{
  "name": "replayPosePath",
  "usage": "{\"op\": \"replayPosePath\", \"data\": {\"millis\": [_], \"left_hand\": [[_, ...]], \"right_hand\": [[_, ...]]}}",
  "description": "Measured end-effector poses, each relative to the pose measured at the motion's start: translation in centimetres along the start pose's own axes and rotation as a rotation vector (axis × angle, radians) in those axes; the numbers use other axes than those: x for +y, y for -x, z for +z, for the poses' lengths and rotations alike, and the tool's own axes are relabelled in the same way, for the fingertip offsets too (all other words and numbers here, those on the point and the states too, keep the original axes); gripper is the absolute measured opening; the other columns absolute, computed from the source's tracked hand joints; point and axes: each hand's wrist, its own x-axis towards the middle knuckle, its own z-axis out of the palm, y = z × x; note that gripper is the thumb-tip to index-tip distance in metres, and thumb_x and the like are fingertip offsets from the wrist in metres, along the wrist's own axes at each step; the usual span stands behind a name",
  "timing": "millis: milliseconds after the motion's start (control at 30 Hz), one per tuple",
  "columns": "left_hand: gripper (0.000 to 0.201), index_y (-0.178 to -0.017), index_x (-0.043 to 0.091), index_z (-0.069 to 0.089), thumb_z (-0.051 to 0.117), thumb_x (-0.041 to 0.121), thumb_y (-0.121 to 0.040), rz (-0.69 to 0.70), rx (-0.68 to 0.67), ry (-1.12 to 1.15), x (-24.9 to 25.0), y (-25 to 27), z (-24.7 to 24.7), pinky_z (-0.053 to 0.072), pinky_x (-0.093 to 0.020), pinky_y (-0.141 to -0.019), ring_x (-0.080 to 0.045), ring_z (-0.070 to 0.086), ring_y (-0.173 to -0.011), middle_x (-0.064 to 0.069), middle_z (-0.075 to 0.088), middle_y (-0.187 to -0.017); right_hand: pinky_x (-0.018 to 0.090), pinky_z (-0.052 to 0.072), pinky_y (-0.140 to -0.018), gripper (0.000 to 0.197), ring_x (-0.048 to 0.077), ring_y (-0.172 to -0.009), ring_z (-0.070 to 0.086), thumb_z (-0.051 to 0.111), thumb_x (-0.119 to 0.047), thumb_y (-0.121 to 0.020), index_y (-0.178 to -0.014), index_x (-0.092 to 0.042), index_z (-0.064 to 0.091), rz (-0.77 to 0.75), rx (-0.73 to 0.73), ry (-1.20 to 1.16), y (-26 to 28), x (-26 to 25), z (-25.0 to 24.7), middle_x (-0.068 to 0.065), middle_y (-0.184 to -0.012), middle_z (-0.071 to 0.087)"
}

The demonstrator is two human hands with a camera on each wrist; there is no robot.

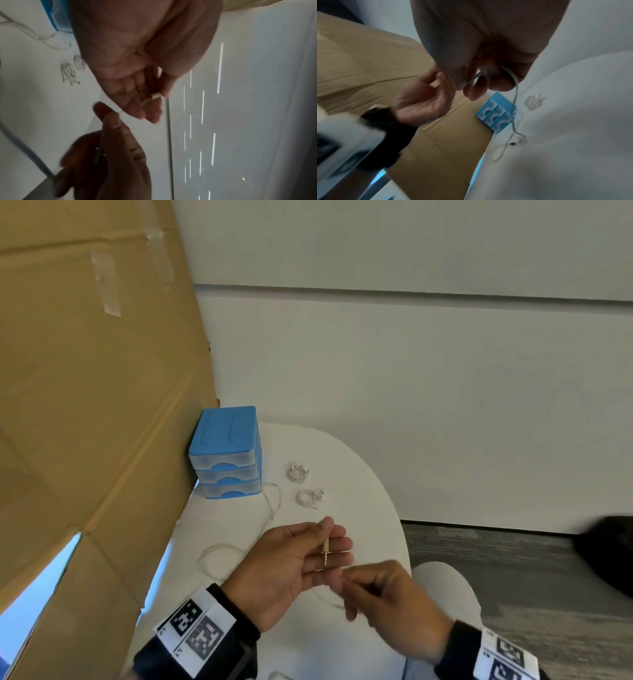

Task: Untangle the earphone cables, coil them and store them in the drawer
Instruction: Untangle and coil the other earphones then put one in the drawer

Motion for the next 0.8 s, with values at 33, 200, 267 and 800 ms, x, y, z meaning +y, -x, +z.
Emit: {"op": "replayPosePath", "data": {"millis": [33, 200, 267, 800], "left_hand": [[0.028, -0.102, -0.001, 0.07, 0.061, 0.023, -0.089, 0.01, 0.042, 0.03, -0.2, -0.1, 0.0, 0.059, -0.027, -0.071, -0.023, 0.074, -0.085, -0.015, 0.075, -0.097], [0.021, -0.111, 0.003, 0.065, 0.051, 0.012, -0.098, 0.128, 0.2, 0.12, -0.7, -0.6, -0.2, 0.057, -0.028, -0.08, -0.022, 0.073, -0.097, -0.011, 0.075, -0.103], [0.019, -0.107, 0.008, 0.066, 0.05, 0.013, -0.098, 0.204, 0.255, 0.085, -0.4, -0.5, -0.2, 0.059, -0.025, -0.079, -0.019, 0.073, -0.096, -0.007, 0.076, -0.102], [0.019, -0.106, 0.007, 0.07, 0.054, 0.006, -0.097, 0.365, 0.308, -0.401, -0.6, -1.4, -2.3, 0.057, -0.029, -0.086, -0.012, 0.073, -0.092, -0.001, 0.077, -0.092]], "right_hand": [[0.016, 0.037, -0.055, 0.023, 0.007, -0.055, 0.043, 0.061, -0.031, -0.095, -0.083, -0.024, 0.078, 0.006, -0.008, -0.006, 0.3, -0.1, 0.4, -0.003, -0.059, 0.061], [0.023, 0.044, -0.061, 0.022, 0.005, -0.058, 0.052, 0.056, -0.034, -0.098, -0.084, -0.028, 0.072, -0.075, 0.105, 0.231, 0.7, -0.2, 1.1, -0.014, -0.06, 0.06], [0.024, 0.044, -0.063, 0.021, 0.007, -0.06, 0.054, 0.055, -0.036, -0.098, -0.08, -0.037, 0.066, -0.147, 0.136, 0.312, 0.7, -0.5, 1.2, -0.019, -0.061, 0.056], [0.027, 0.051, -0.07, 0.024, 0.008, -0.074, 0.062, 0.045, -0.044, -0.095, -0.104, -0.033, 0.064, -0.343, 0.001, 0.674, 1.1, -3.0, 1.3, -0.016, -0.089, 0.07]]}}
